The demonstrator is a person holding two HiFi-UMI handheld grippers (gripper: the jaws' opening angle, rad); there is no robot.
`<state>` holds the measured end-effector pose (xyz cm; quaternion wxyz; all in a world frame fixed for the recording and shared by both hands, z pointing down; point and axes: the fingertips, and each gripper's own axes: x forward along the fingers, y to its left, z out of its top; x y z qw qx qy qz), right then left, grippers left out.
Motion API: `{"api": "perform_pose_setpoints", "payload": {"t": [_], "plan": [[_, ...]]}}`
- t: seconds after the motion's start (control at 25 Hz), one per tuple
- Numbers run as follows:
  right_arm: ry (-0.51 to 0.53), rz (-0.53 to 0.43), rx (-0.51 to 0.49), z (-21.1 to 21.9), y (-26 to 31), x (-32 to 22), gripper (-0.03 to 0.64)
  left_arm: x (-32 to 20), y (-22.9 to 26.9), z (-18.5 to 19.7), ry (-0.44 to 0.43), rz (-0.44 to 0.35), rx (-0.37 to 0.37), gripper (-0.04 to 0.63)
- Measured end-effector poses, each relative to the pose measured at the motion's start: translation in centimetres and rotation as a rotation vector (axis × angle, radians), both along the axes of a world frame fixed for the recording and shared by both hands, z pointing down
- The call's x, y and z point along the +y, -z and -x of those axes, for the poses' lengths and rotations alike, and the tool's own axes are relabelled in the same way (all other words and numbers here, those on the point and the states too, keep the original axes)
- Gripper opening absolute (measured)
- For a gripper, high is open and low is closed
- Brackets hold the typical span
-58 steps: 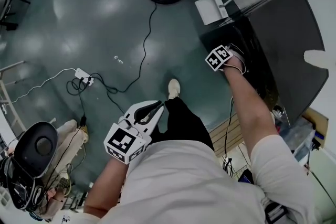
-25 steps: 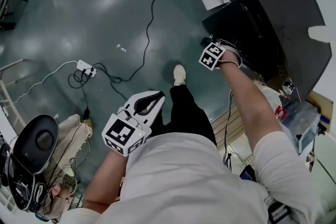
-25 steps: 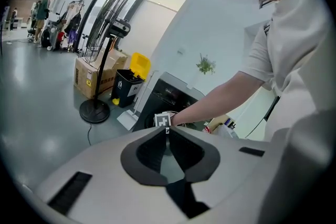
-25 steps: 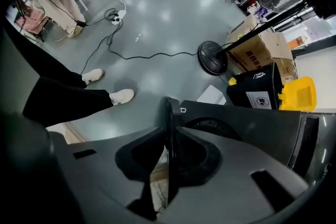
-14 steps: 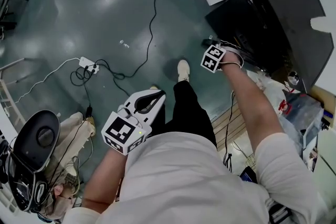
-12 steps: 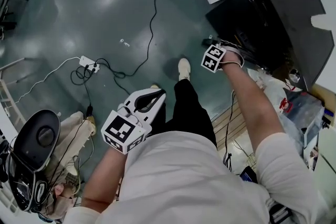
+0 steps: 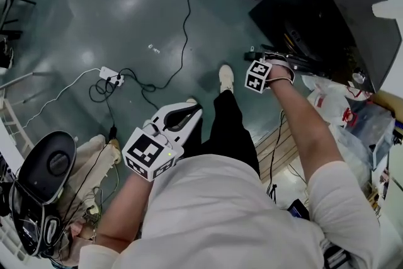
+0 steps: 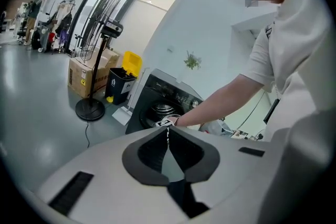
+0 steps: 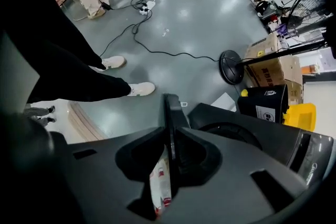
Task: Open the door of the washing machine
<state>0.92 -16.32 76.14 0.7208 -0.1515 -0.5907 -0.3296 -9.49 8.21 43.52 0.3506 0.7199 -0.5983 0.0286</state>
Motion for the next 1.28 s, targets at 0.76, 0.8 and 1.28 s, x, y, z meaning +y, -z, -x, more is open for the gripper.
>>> {"api": "perform_pose_setpoints", "payload": {"t": [0.76, 0.8, 1.28], "plan": [[0.046, 0.000, 0.066, -9.7, -0.2, 8.4, 0.078, 3.1, -0.1, -2.8, -0.167, -0.044, -0.021, 0.021], [0.049, -0.002, 0.070, -10.2, -0.1, 8.7, 0.078, 3.2, -0.1, -2.9, -0.177, -0.045, -0.024, 0.021], [0.080, -0.026, 0.134, -16.5, -0.3, 11.9, 0.086, 3.3, 0.0, -5.0, -0.281, -0.062, -0.037, 0.021]]}}
